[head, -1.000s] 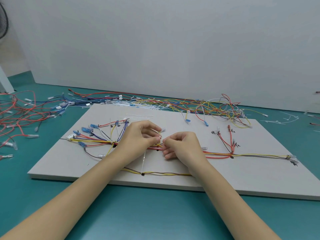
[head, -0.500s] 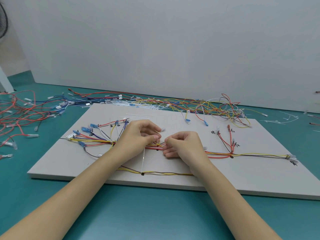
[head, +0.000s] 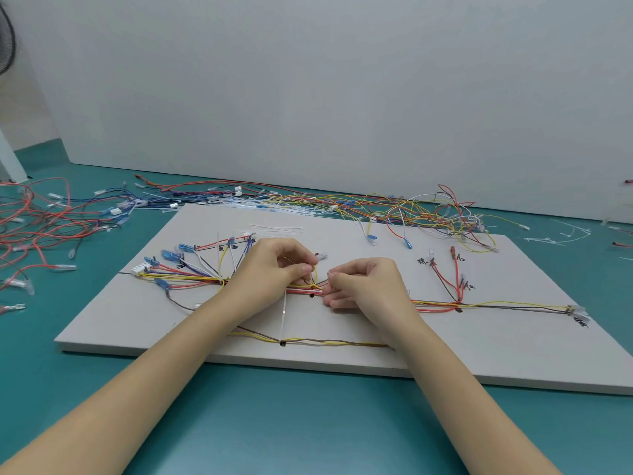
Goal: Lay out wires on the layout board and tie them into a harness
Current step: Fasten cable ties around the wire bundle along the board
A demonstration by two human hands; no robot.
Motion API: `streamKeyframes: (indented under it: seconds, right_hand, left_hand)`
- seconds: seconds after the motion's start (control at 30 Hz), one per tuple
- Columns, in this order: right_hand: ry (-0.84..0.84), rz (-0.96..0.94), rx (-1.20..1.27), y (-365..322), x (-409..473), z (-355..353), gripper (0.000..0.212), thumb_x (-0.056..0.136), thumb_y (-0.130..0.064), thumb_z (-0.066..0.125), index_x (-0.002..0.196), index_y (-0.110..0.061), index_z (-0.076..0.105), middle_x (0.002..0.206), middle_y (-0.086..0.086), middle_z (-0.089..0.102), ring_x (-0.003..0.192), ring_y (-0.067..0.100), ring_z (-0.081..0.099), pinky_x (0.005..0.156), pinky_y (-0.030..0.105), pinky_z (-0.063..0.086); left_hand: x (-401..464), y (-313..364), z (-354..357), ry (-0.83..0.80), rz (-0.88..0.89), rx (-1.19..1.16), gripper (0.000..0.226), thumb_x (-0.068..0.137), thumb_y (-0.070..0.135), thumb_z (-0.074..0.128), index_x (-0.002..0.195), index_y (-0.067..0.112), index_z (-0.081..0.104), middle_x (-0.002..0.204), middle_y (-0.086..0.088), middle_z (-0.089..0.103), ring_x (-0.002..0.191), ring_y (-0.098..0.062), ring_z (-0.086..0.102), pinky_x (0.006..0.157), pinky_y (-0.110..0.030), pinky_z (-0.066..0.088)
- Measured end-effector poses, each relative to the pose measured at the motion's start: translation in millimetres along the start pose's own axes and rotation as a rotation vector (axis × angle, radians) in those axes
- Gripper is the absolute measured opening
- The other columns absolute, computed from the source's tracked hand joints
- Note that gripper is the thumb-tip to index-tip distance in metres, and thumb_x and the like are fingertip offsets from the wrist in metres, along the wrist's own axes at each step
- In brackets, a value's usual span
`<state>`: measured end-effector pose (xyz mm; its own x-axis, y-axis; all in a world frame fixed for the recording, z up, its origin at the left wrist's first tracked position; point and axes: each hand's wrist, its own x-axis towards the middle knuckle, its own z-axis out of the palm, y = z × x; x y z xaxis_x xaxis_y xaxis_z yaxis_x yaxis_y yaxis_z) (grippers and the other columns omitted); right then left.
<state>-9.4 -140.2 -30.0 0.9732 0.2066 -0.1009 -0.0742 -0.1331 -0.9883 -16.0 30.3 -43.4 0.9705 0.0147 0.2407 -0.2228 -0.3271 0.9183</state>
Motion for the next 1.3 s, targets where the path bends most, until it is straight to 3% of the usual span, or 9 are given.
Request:
streamKeyframes:
  seconds: [0.2, 0.5, 0.73, 0.9, 1.03, 1.17, 1.3]
  right_hand:
    - [-0.003, -0.003, -0.015, 0, 1, -5, 0.011, 0.088, 0.0, 0.058, 0.084, 0.0, 0.068, 0.071, 0.015, 0.072, 0.06, 0.025, 0.07, 0.056, 0.029, 0.059]
    - [0.012, -0.017, -0.035, 0, 2, -6, 0.011, 0.085, 0.002, 0.057, 0.081, -0.001, 0.067, 0.071, 0.014, 0.073, 0.06, 0.025, 0.07, 0.058, 0.03, 0.06]
    - [-0.008, -0.124, -0.206, 2, 3, -12, 0.012, 0.079, 0.007, 0.062, 0.081, -0.004, 0.066, 0.061, 0.012, 0.068, 0.057, 0.024, 0.066, 0.059, 0.035, 0.059]
    - [-0.076, -0.153, -0.341, -1, 4, -20, 0.017, 0.082, 0.006, 0.059, 0.087, -0.008, 0.068, 0.063, 0.011, 0.07, 0.061, 0.027, 0.065, 0.066, 0.043, 0.061]
    - [-0.102, -0.231, -0.479, -4, 0, -22, 0.024, 0.081, 0.008, 0.054, 0.087, -0.01, 0.069, 0.064, 0.018, 0.066, 0.052, 0.025, 0.059, 0.059, 0.045, 0.057]
    - [-0.126, -0.302, -0.595, -7, -4, -21, 0.03, 0.082, 0.006, 0.053, 0.083, -0.016, 0.072, 0.058, 0.0, 0.061, 0.046, 0.019, 0.057, 0.058, 0.037, 0.053]
    - [-0.177, -0.324, -0.604, -10, -7, -21, 0.035, 0.082, 0.008, 0.054, 0.073, -0.021, 0.071, 0.059, 0.001, 0.06, 0.047, 0.018, 0.053, 0.055, 0.038, 0.053]
  left_hand:
    - [-1, 5, -3, -0.033, -0.025, -0.024, 0.025, 0.085, -0.016, 0.061, 0.082, 0.007, 0.071, 0.067, -0.002, 0.07, 0.064, -0.007, 0.068, 0.065, -0.016, 0.055]
    - [-3, 9, -4, -0.03, -0.008, 0.116, 0.023, 0.081, -0.007, 0.07, 0.08, 0.015, 0.074, 0.075, 0.004, 0.072, 0.067, 0.0, 0.067, 0.065, -0.012, 0.05]
    - [-6, 11, -3, 0.028, 0.041, 0.256, 0.019, 0.083, -0.003, 0.068, 0.08, 0.014, 0.075, 0.072, 0.006, 0.071, 0.065, -0.003, 0.069, 0.063, -0.011, 0.05]
    - [-6, 10, -3, 0.048, 0.06, 0.363, 0.021, 0.081, -0.003, 0.065, 0.079, 0.016, 0.074, 0.069, 0.011, 0.068, 0.061, 0.006, 0.062, 0.06, -0.004, 0.042]
    - [-4, 7, 0, 0.063, 0.032, 0.392, 0.024, 0.078, -0.001, 0.063, 0.074, 0.021, 0.072, 0.069, 0.007, 0.067, 0.06, 0.002, 0.057, 0.06, -0.008, 0.042]
    - [-1, 4, 0, 0.059, -0.028, 0.388, 0.025, 0.079, 0.001, 0.062, 0.074, 0.025, 0.07, 0.072, 0.002, 0.069, 0.064, -0.008, 0.059, 0.064, -0.022, 0.045]
    - [1, 3, 0, 0.057, -0.073, 0.375, 0.025, 0.08, 0.004, 0.062, 0.072, 0.027, 0.068, 0.075, -0.002, 0.07, 0.066, -0.011, 0.059, 0.07, -0.03, 0.049]
